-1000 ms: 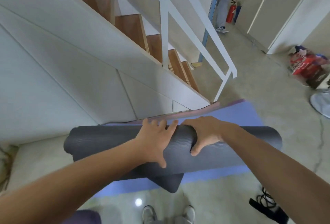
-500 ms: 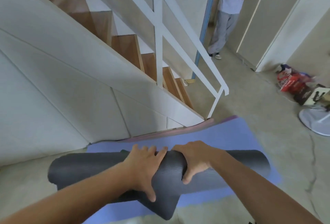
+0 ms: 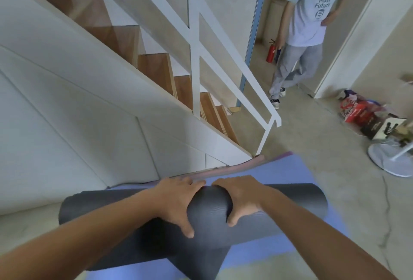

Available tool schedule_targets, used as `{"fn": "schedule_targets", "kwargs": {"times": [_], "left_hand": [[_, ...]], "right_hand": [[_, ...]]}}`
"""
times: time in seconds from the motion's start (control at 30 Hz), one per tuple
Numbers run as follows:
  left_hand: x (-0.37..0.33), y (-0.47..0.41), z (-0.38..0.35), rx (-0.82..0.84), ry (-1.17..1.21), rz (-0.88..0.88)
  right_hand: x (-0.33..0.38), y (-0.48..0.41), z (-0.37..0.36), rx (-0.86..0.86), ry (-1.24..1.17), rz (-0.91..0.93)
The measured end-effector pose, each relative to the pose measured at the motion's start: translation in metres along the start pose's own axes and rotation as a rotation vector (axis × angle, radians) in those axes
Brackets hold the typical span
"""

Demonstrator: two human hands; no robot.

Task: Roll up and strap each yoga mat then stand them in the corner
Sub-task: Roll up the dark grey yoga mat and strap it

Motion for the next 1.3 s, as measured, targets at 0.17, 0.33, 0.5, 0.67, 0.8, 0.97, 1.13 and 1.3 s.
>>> {"fn": "schedule_targets", "kwargs": {"times": [0.17,0.33,0.5,0.67,0.8,0.97,1.13,1.3], "left_hand": [[-0.017,-0.007,0.023,-0.215,-0.394,0.035],[0.010,-0.011,0.033,-0.114,-0.063,0.037],[0.009,-0.003,0.044,0.026,0.124,0.021],[-0.030,-0.012,0.058,-0.163,-0.510,-0.049],[-0.028,-0.012,0.072,-0.255,-0.460,-0.066],[-0.010,-0.013,0.082,-0.092,-0.069,-0.028],[-0.033,-0.009,0.085,-0.082,-0.205,-0.090],[-0.046,-0.010,0.080,-0.211,-0.564,-0.093]], "right_hand": [[-0.004,0.002,0.012,0.096,-0.187,-0.044],[-0.004,0.020,0.009,-0.091,0.111,-0.025],[-0.008,0.020,0.021,-0.159,0.026,-0.020],[-0.025,0.020,0.034,0.010,-0.227,-0.092],[-0.022,0.030,0.033,0.040,-0.270,-0.096],[-0.012,0.041,0.036,-0.250,0.097,-0.092],[-0.026,0.041,0.046,-0.174,-0.103,-0.138],[-0.030,0.038,0.045,-0.015,-0.212,-0.206]]}}
Point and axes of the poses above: each hand's wrist, its own y-axis away from the middle knuckle, its own z-axis out of the back of the hand, x = y × z, the point moved 10 cm from there along -y, towards the middle knuckle, and after that the axes turned 12 degrees about -z, right-handed, at the moved point
